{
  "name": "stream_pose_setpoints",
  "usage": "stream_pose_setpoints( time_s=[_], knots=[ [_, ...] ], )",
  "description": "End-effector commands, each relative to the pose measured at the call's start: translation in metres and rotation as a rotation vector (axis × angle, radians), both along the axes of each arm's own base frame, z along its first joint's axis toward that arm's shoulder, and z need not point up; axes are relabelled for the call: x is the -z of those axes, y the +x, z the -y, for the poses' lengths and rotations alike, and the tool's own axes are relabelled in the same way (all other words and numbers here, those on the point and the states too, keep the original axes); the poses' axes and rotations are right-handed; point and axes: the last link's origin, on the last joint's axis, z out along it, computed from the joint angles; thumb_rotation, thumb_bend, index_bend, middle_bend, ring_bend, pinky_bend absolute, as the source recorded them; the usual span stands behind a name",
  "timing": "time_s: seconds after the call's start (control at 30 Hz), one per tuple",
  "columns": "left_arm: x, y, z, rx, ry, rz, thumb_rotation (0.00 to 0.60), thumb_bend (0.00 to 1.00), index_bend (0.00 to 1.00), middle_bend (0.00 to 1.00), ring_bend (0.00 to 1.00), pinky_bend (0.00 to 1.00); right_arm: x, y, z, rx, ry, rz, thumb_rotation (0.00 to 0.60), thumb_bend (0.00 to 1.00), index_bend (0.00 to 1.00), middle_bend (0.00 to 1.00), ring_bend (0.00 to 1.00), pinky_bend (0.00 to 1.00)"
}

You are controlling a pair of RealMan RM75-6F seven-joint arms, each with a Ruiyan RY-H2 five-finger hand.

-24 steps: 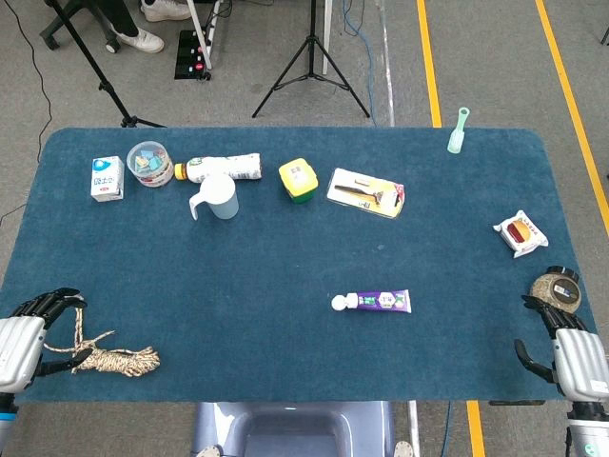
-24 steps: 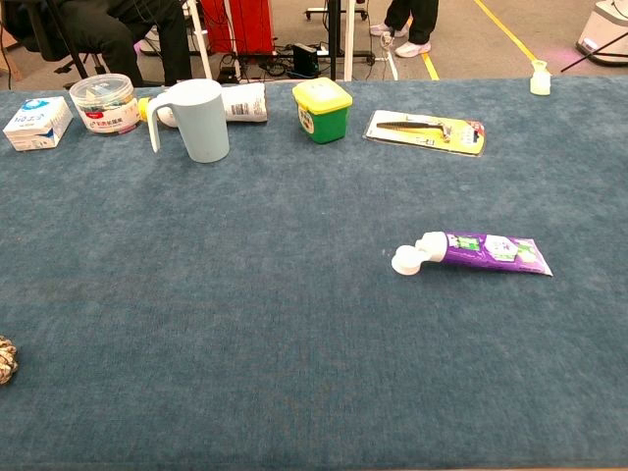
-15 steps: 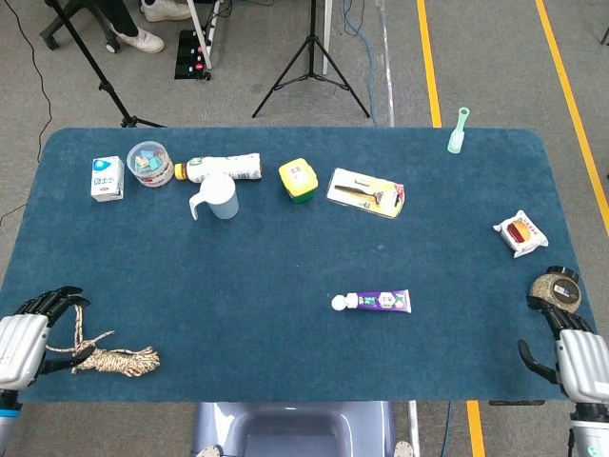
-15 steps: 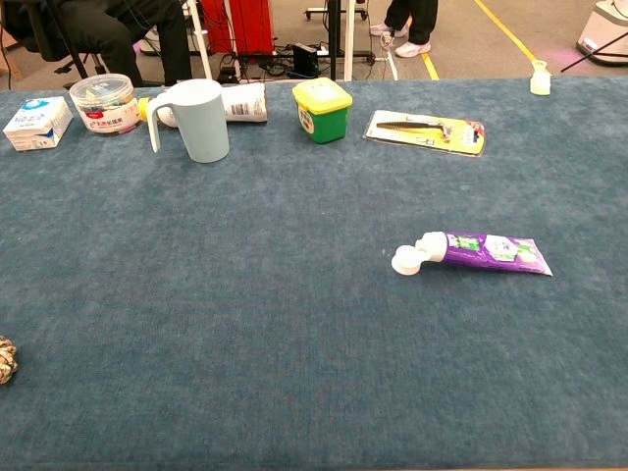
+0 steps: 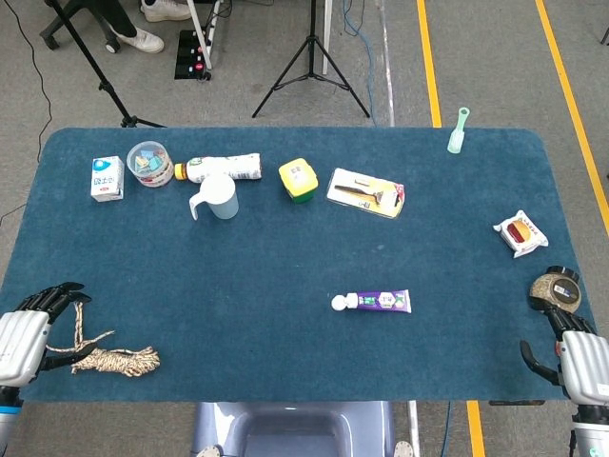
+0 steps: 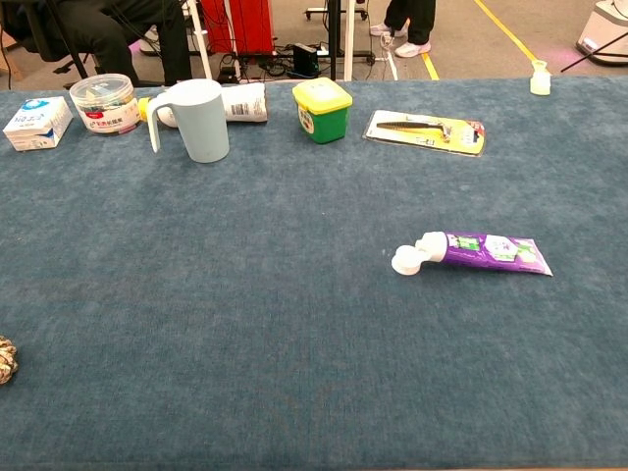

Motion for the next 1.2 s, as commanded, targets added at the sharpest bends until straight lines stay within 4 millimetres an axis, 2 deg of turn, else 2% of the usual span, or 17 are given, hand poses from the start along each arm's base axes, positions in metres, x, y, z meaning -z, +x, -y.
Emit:
stream_pose_setpoints(
  time_s=[0.03,0.27,0.47,0.6,0.97,1.2],
  knots=[
    [0.0,0.0,0.0,0.0,0.001,0.001,0.6,0.11,0.31,0.25,0.22,0.27,0.0,0.0,0.0,-0.001,-0.001,0.0,0.6,0.42,0.19,0.28,0.3,0.26],
    [-0.01,0.002,-0.007,0.014,0.02,-0.007,0.6,0.11,0.31,0.25,0.22,0.27,0.003,0.011,0.009,-0.078,-0.005,0.054,0.6,0.42,0.19,0.29,0.33,0.26],
    [-0.021,0.006,-0.017,0.04,0.048,-0.019,0.6,0.11,0.31,0.25,0.22,0.27,0.011,0.023,0.023,-0.157,0.021,0.076,0.6,0.42,0.22,0.32,0.37,0.3],
    [-0.028,0.013,-0.027,0.064,0.052,-0.027,0.6,0.11,0.31,0.25,0.22,0.27,0.024,0.043,0.04,-0.225,0.107,0.083,0.6,0.42,0.24,0.32,0.38,0.32],
    [-0.036,0.029,-0.045,0.112,0.076,-0.031,0.6,0.11,0.32,0.25,0.22,0.27,0.06,0.09,0.086,-0.338,0.272,0.076,0.551,0.42,0.34,0.43,0.46,0.38],
    [-0.037,0.034,-0.051,0.128,0.077,-0.035,0.6,0.11,0.32,0.25,0.22,0.27,0.08,0.105,0.104,-0.346,0.336,0.075,0.549,0.42,0.34,0.44,0.46,0.39]
  ],
)
